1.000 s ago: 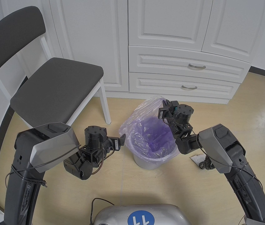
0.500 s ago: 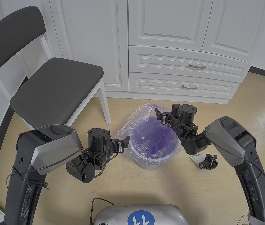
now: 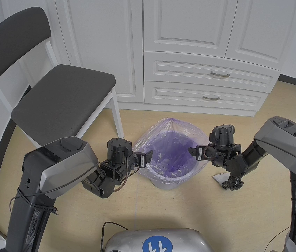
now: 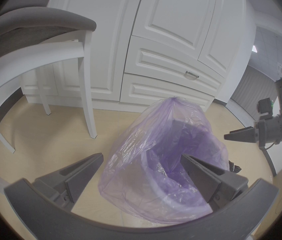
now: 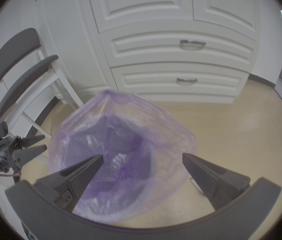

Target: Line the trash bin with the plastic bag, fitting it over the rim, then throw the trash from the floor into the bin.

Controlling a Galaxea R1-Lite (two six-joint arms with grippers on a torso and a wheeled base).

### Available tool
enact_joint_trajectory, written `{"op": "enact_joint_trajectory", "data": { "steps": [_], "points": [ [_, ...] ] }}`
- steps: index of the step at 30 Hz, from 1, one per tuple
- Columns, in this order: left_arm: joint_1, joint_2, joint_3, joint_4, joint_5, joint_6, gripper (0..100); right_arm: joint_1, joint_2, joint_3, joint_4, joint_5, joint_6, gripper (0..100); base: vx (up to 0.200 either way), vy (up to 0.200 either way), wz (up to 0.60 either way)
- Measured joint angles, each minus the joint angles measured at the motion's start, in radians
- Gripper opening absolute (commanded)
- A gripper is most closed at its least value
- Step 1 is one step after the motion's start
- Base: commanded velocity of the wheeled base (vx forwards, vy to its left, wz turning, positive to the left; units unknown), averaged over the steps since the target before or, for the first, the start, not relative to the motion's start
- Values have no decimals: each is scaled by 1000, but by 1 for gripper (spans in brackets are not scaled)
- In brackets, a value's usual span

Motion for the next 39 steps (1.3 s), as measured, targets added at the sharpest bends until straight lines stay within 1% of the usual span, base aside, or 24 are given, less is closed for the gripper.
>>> {"op": "enact_joint_trajectory", "data": {
  "steps": [3,6,10,15,18,22,25,32,39],
  "points": [
    [3,8,-75,98,-4,-1,100,-17,-17,-18,58,5,27,100,0,0,0],
    [10,23,-174,188,-4,-2,100,-41,-12,-89,91,9,54,100,0,0,0],
    [26,60,-295,243,1,-5,100,-64,23,-181,114,11,105,100,0,0,0],
    [54,123,-403,265,25,-21,100,-91,95,-280,124,20,161,100,0,0,0],
    [68,155,-443,267,31,-41,100,-102,135,-323,124,29,192,100,0,0,0],
    [81,189,-485,265,37,-48,100,-114,168,-354,125,60,236,100,0,0,0],
    [86,213,-530,263,62,-50,100,-117,182,-366,122,74,256,100,0,0,0],
    [97,276,-674,266,124,-63,100,-127,224,-429,117,78,311,100,0,0,0],
    [105,336,-736,261,139,-66,100,-143,289,-509,116,77,338,100,0,0,0]
  ]
}}
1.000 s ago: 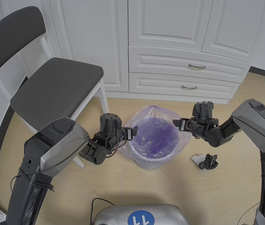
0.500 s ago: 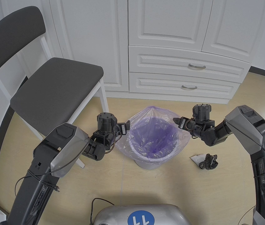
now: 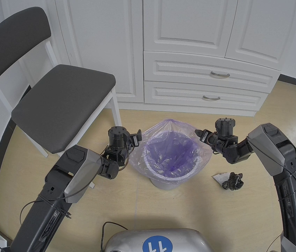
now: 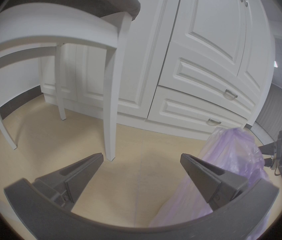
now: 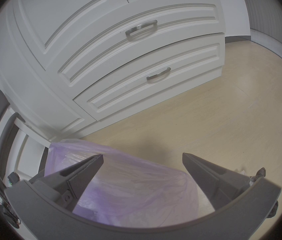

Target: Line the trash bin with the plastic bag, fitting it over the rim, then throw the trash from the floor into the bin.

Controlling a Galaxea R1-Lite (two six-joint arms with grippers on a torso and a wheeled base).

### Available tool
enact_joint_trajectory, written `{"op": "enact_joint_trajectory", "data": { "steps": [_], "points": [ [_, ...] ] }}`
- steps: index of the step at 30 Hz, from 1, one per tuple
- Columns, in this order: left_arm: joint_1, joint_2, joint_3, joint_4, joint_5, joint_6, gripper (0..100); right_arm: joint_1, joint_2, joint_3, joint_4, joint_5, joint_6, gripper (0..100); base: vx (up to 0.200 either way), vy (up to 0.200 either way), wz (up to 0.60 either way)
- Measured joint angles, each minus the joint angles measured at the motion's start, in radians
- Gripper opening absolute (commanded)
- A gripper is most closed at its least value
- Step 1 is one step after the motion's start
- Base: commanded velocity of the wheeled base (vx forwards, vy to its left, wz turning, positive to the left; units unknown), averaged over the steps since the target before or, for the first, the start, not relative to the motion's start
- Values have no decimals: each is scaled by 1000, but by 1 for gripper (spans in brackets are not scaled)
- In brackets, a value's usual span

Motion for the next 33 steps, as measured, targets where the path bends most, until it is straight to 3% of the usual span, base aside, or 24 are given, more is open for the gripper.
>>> {"op": "enact_joint_trajectory", "data": {
  "steps": [18,26,33],
  "points": [
    [11,10,27,-35,29,-13,100,-19,138,-133,8,-8,4,100,0,0,0],
    [-14,-137,333,-77,-31,-7,100,-19,97,-102,4,-8,30,100,0,0,0],
    [-43,-262,552,-105,-102,24,100,-4,-38,45,10,9,36,100,0,0,0]
  ]
}}
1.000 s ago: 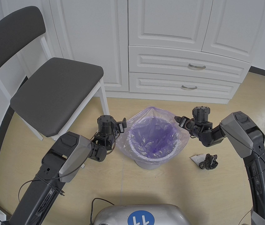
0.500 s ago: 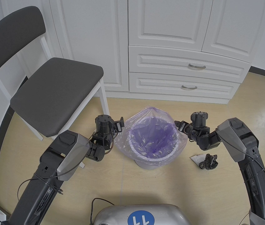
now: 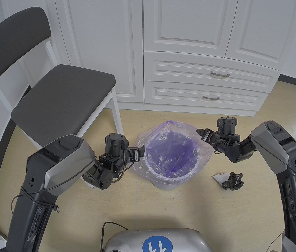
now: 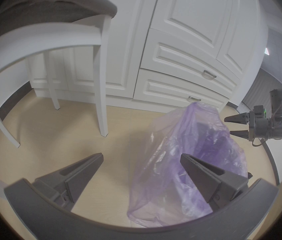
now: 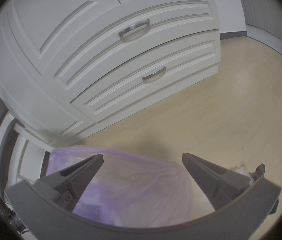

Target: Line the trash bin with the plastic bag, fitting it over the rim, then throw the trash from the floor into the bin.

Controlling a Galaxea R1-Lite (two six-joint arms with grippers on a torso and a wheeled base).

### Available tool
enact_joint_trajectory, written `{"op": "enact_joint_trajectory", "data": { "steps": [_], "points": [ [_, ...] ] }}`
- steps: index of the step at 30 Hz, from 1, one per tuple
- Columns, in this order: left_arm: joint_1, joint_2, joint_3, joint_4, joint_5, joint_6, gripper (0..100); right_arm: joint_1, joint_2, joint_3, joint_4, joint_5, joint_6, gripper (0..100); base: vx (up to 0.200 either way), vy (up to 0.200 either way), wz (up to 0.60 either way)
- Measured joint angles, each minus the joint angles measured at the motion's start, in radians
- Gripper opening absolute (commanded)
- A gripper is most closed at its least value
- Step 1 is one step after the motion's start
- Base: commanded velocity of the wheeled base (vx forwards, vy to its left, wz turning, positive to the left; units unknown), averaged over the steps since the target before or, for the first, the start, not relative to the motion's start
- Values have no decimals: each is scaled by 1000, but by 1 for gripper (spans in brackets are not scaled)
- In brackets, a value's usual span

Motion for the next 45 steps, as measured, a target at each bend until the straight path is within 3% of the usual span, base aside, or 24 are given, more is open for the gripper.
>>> {"op": "enact_joint_trajectory", "data": {
  "steps": [7,18,37,45],
  "points": [
    [-9,-36,40,-7,-22,17,100,36,-63,95,4,30,-41,100,0,0,0],
    [0,-2,-7,47,-20,17,100,37,-25,70,5,34,-58,100,0,0,0],
    [34,157,-273,59,46,13,100,1,131,-159,12,26,-23,100,0,0,0],
    [35,210,-358,121,49,11,100,-13,186,-255,119,26,-22,100,0,0,0]
  ]
}}
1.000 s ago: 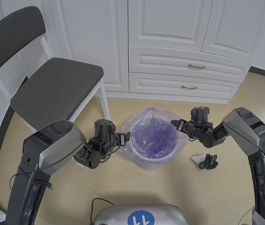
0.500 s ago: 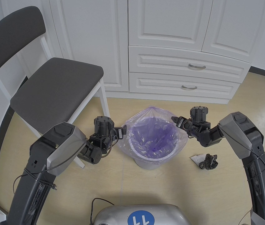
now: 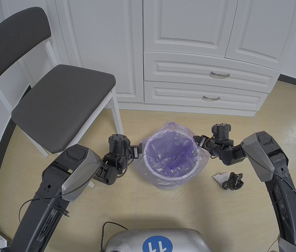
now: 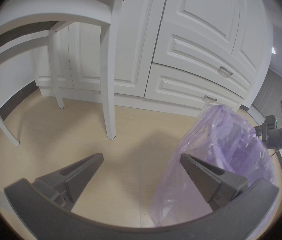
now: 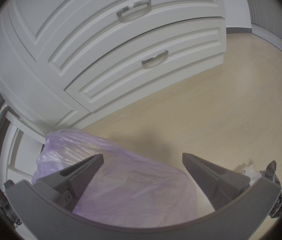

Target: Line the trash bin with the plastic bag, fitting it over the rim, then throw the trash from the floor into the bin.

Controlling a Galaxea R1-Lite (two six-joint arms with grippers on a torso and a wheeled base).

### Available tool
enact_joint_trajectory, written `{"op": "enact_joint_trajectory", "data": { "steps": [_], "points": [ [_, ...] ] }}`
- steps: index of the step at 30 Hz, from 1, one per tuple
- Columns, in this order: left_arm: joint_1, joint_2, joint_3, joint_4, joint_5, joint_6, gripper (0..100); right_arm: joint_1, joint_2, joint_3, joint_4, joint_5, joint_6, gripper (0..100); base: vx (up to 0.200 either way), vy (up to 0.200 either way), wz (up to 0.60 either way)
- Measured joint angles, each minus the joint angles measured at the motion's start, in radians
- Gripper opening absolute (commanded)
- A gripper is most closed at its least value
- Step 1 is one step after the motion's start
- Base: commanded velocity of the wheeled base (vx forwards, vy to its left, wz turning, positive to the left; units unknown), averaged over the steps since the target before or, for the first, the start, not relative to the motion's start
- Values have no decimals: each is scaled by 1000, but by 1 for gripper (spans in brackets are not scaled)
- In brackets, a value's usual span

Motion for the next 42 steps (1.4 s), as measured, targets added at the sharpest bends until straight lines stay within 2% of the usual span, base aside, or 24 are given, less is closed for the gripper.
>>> {"op": "enact_joint_trajectory", "data": {
  "steps": [9,16,25,38,42],
  "points": [
    [3,13,13,73,0,1,100,-6,32,-63,172,-2,-7,100,0,0,0],
    [4,-1,56,92,-1,5,100,-11,37,-87,251,-5,-11,100,0,0,0],
    [4,-50,188,106,-39,11,100,-14,30,-87,424,-11,-61,100,0,0,0],
    [27,-125,263,93,-45,17,100,-31,-64,-48,424,-33,-63,100,0,0,0],
    [26,-160,315,87,-45,21,100,-35,-146,47,417,-38,-114,100,0,0,0]
  ]
}}
